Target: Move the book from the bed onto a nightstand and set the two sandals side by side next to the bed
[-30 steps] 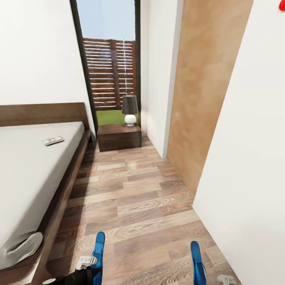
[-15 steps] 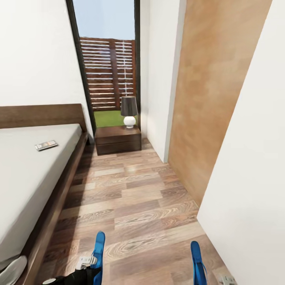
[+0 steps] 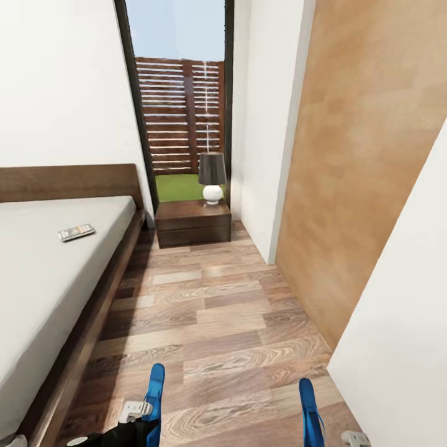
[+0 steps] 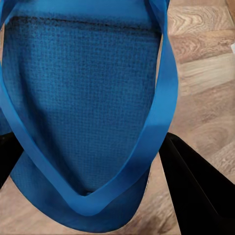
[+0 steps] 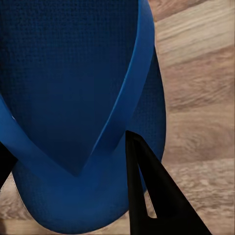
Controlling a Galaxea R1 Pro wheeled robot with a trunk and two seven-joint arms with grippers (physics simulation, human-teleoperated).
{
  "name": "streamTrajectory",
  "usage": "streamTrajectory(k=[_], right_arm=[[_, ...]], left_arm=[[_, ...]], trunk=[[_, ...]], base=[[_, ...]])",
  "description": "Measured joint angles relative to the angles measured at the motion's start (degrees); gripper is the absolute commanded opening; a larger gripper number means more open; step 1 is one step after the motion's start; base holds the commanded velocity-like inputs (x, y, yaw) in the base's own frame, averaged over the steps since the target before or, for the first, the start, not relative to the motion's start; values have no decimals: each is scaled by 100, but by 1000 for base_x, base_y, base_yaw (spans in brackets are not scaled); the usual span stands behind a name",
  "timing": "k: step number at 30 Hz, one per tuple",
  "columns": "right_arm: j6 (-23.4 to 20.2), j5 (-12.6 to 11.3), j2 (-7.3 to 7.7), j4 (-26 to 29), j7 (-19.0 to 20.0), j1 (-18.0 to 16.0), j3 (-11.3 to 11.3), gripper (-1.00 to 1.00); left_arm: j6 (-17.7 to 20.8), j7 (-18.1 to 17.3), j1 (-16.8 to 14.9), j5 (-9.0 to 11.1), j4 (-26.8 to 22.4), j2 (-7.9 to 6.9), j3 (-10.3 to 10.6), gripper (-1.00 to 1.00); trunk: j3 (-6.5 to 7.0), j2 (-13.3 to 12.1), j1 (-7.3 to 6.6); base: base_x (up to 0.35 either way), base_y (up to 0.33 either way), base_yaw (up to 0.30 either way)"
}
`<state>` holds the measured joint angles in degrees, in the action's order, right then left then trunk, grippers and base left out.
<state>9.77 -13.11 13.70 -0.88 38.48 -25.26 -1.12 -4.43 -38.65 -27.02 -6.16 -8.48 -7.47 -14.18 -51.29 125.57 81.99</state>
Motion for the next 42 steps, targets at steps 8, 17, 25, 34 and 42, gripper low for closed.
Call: streamTrajectory(k=[8, 17, 25, 34, 42], right_arm=[[1, -1, 0, 0, 6, 0, 0, -100], [-1, 0, 0, 0, 21, 0, 0, -100], [-3, 0, 0, 0, 38, 0, 0, -100], [-2, 1, -1, 0, 31, -1, 0, -100], [2, -1, 0, 0, 37, 0, 0, -100]], left_arm=[[0, 0, 0, 0, 0, 0, 0, -100], [0, 0, 0, 0, 0, 0, 0, -100], [0, 0, 0, 0, 0, 0, 0, -100], [0, -1, 1, 0, -2, -1, 0, -100], [0, 0, 0, 0, 0, 0, 0, -100]], trunk=[[0, 0, 0], [0, 0, 0], [0, 0, 0], [0, 0, 0], [0, 0, 0]], base=[[327, 0, 1], [327, 0, 0], [327, 0, 8], [327, 0, 136], [327, 0, 94]])
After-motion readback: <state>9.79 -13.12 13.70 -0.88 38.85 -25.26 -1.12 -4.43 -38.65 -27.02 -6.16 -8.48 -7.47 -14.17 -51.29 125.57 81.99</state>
